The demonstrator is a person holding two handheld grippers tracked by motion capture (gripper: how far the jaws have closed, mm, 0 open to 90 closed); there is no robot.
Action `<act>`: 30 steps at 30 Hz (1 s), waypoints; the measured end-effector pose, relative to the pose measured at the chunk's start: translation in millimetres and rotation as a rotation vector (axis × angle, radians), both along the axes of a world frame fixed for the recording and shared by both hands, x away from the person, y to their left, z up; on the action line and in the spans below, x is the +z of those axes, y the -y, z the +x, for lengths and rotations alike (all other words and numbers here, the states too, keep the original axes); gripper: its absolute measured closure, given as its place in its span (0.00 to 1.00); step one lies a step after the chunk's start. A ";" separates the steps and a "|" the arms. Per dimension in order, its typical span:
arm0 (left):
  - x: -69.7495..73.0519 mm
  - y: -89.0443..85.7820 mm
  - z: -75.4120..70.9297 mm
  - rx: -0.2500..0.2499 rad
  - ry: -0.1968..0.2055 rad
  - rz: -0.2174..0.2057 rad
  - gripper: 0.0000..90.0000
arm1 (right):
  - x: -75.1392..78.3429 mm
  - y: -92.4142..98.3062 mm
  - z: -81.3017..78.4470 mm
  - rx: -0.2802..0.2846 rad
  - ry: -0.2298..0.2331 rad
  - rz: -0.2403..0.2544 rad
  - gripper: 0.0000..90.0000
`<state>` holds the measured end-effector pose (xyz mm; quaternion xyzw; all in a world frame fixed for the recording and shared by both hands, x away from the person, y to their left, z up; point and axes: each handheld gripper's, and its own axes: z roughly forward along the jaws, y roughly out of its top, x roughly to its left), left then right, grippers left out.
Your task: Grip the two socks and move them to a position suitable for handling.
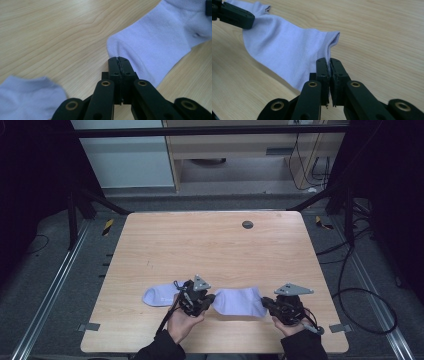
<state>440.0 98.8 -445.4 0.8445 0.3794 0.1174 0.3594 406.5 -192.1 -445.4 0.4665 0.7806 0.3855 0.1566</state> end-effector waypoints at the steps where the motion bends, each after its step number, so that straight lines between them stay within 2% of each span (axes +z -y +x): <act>1: 0.0 0.0 0.0 0.000 0.000 0.000 0.99 | 0.0 0.0 0.0 0.000 0.000 0.000 0.97; 4: 0.9 -14.3 -6.1 0.017 0.000 0.009 0.99 | -7.1 -17.0 1.9 0.036 -0.023 -0.012 0.97; 9: -1.5 -23.3 -11.5 0.020 -0.007 0.029 0.99 | -11.3 -30.5 3.8 0.060 -0.031 -0.016 0.97; 11: -7.0 -28.0 -16.1 0.013 -0.018 0.050 0.99 | -13.9 -37.8 5.6 0.074 -0.035 -0.023 0.96; 14: -14.7 -31.4 -18.6 0.014 -0.032 0.058 0.99 | -16.7 -43.9 6.2 0.084 -0.044 -0.025 0.96; 16: -16.9 -32.8 -18.7 0.017 -0.037 0.056 0.99 | -17.6 -44.8 6.3 0.088 -0.045 -0.029 0.96; 20: -24.8 -39.7 -17.8 0.023 -0.057 0.063 0.99 | -24.0 -48.2 6.3 0.088 -0.081 -0.035 0.96; 26: -34.0 -43.9 -16.6 0.032 -0.067 0.060 0.99 | -29.4 -50.0 6.6 0.095 -0.082 -0.060 0.96; 30: -37.3 -45.4 -16.1 0.039 -0.070 0.060 0.99 | -34.6 -51.5 6.0 0.092 -0.103 -0.080 0.96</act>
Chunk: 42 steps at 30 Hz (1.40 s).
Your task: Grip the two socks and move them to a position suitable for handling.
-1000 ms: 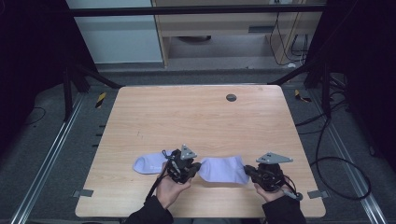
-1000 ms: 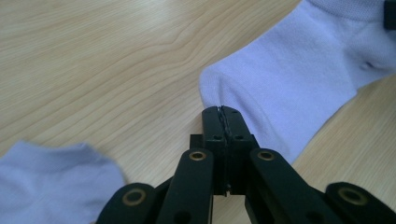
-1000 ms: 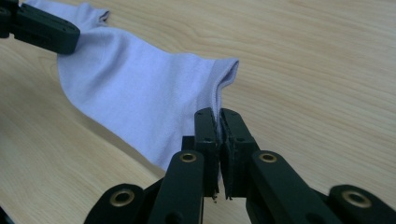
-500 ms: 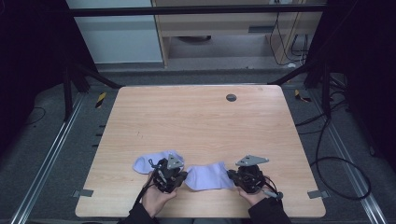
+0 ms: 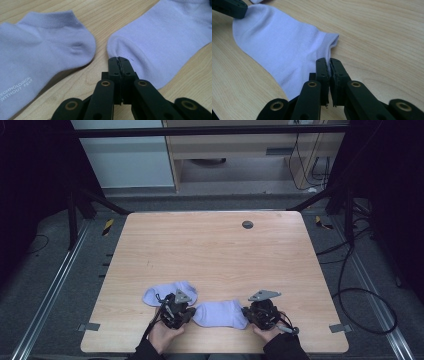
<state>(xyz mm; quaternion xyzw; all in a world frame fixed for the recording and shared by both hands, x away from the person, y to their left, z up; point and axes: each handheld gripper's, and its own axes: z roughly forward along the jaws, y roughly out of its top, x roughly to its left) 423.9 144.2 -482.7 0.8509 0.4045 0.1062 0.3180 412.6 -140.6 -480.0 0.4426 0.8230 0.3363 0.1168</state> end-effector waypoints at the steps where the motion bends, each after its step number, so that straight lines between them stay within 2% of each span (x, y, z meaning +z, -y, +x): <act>1: -0.2 -0.5 0.3 -0.001 -0.003 0.003 0.99 | -0.6 -0.8 -1.1 0.003 -0.004 -0.004 0.96; 5: -2.3 -0.2 0.4 0.002 -0.004 -0.003 0.98 | -1.2 -1.0 -1.5 -0.002 -0.008 -0.009 0.96; 9: -1.3 -1.4 0.7 0.010 0.002 -0.015 0.91 | -2.4 0.3 -1.9 -0.003 -0.008 -0.013 0.94; 12: 7.4 -6.8 1.3 0.030 0.023 -0.041 0.85 | -1.8 3.0 -3.7 -0.011 -0.005 -0.004 0.86; 17: 17.3 -16.4 2.9 0.055 0.055 -0.059 0.79 | 5.1 7.1 -2.8 -0.038 0.036 0.021 0.79; 18: 21.0 -22.0 5.0 0.074 0.064 -0.067 0.78 | 9.6 9.9 -1.1 -0.058 0.059 0.032 0.77; 22: 24.9 -32.1 10.1 0.105 0.085 -0.069 0.76 | 16.1 12.7 1.9 -0.084 0.085 0.052 0.74; 25: 27.9 -44.1 15.7 0.139 0.108 -0.063 0.72 | 22.5 12.7 5.7 -0.112 0.106 0.093 0.69; 30: 31.2 -59.0 21.4 0.170 0.128 -0.060 0.67 | 28.2 1.5 14.3 -0.110 0.125 0.112 0.62; 33: 34.1 -77.6 27.4 0.215 0.148 -0.056 0.65 | 32.4 -9.3 20.0 -0.101 0.144 0.124 0.58; 36: 34.2 -93.4 31.8 0.255 0.144 -0.052 0.63 | 35.1 -22.0 26.1 -0.092 0.152 0.136 0.56; 37: 34.2 -93.4 31.8 0.255 0.144 -0.052 0.63 | 35.1 -22.0 26.1 -0.092 0.152 0.136 0.56; 39: 33.2 -108.1 33.7 0.291 0.139 -0.051 0.62 | 36.0 -36.4 31.9 -0.079 0.154 0.140 0.54; 41: 32.4 -113.0 34.0 0.304 0.139 -0.053 0.62 | 36.3 -39.6 33.0 -0.077 0.152 0.145 0.54; 42: 31.6 -119.1 34.2 0.317 0.136 -0.055 0.62 | 36.7 -48.4 36.9 -0.074 0.146 0.148 0.53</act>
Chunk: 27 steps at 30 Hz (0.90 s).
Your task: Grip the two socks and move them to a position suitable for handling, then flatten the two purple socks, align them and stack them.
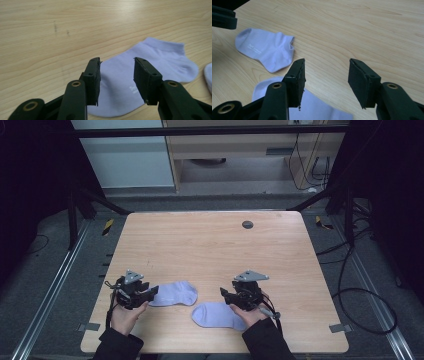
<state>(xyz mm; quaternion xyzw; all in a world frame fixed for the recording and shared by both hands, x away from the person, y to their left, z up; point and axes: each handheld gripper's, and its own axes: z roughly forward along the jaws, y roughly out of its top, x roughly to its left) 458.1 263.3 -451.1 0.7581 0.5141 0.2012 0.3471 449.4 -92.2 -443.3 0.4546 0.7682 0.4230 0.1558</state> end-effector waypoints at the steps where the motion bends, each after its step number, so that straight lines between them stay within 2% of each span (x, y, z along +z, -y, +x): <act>1: 0.0 0.0 0.0 0.000 0.000 0.000 0.62 | 0.0 0.0 0.0 0.000 0.000 0.000 0.53; 6: -4.9 -17.5 2.0 0.030 -0.014 0.009 0.62 | 0.0 -22.0 9.5 0.019 -0.001 0.001 0.53; 11: -11.3 -27.2 3.3 0.053 -0.029 0.027 0.63 | -4.3 -36.6 15.4 0.031 -0.012 0.011 0.53; 12: -12.7 -29.5 4.2 0.058 -0.034 0.031 0.63 | -6.3 -40.8 17.4 0.035 -0.021 0.021 0.53; 14: -15.0 -32.0 6.2 0.068 -0.040 0.040 0.63 | -13.6 -54.2 24.5 0.049 -0.025 0.007 0.54; 16: -16.7 -32.4 7.1 0.069 -0.044 0.045 0.64 | -17.2 -61.3 27.0 0.054 -0.040 0.013 0.54; 23: -23.0 -30.9 11.6 0.057 -0.072 0.060 0.67 | -28.0 -90.8 37.2 0.081 -0.059 -0.018 0.58; 26: -25.2 -29.3 12.1 0.052 -0.077 0.067 0.68 | -31.2 -97.1 39.9 0.084 -0.067 -0.024 0.60; 27: -27.2 -28.1 12.8 0.045 -0.085 0.073 0.69 | -36.1 -103.5 42.9 0.089 -0.073 -0.046 0.63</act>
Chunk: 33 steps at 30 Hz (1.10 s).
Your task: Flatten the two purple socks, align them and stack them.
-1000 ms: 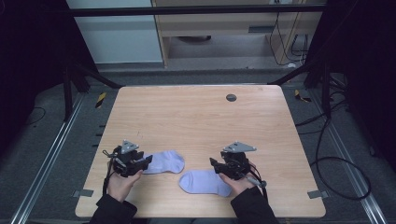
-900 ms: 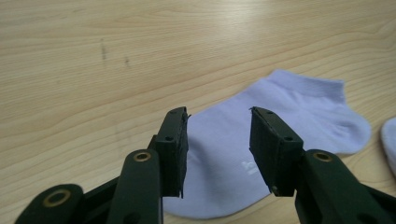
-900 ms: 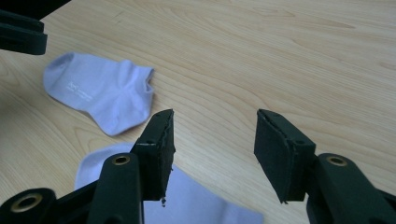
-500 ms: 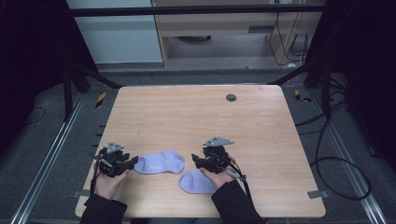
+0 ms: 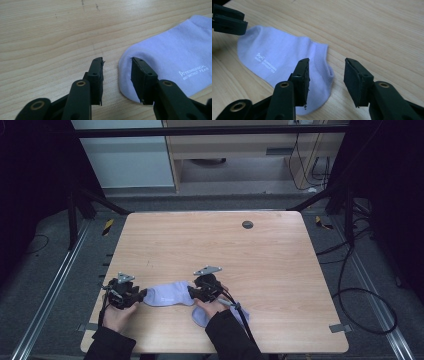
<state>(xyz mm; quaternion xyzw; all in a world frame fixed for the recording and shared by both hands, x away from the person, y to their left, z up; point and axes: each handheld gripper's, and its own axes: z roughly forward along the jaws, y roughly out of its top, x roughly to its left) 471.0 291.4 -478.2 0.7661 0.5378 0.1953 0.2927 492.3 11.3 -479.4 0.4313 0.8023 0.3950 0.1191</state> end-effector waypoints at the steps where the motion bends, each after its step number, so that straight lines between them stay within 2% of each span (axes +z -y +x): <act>1: -1.5 0.8 0.6 -0.004 -0.006 0.005 0.70 | -1.8 -1.6 0.9 0.001 0.001 -0.008 0.63; 7: -6.5 4.7 2.3 -0.019 -0.033 0.017 0.77 | -10.6 -7.1 4.2 -0.002 -0.012 -0.037 0.68; 10: -7.2 6.9 2.4 -0.027 -0.039 0.017 0.85 | -13.9 -9.1 4.8 0.001 -0.016 -0.056 0.72; 15: -7.0 10.3 2.2 -0.032 -0.050 0.017 0.94 | -17.8 -11.1 3.8 0.001 -0.019 -0.077 0.84; 17: -6.5 11.8 2.5 -0.035 -0.055 0.023 0.95 | -17.8 -11.3 3.6 -0.001 -0.020 -0.078 0.86; 19: -6.1 12.2 3.0 -0.030 -0.059 0.020 0.96 | -17.3 -12.1 3.3 0.001 -0.022 -0.078 0.95; 22: -5.8 12.2 3.0 -0.028 -0.059 0.019 0.97 | -16.8 -12.3 3.0 0.000 -0.021 -0.081 0.96; 26: -2.8 13.0 1.8 -0.037 -0.057 0.013 0.97 | -11.7 -10.5 0.7 0.007 -0.026 -0.049 0.96; 28: 3.8 13.6 -0.9 -0.039 -0.037 -0.006 0.97 | -2.4 -6.9 -3.0 0.015 -0.020 -0.022 0.96; 30: 6.4 14.2 -2.1 -0.040 -0.029 -0.015 0.97 | 1.4 -5.1 -4.4 0.020 -0.013 -0.017 0.96; 32: 13.8 16.3 -5.3 -0.049 -0.012 -0.043 0.97 | 14.2 1.6 -8.9 0.037 0.001 0.000 0.96; 33: 15.9 17.2 -6.3 -0.055 -0.009 -0.044 0.97 | 16.7 3.0 -9.9 0.041 0.004 0.002 0.96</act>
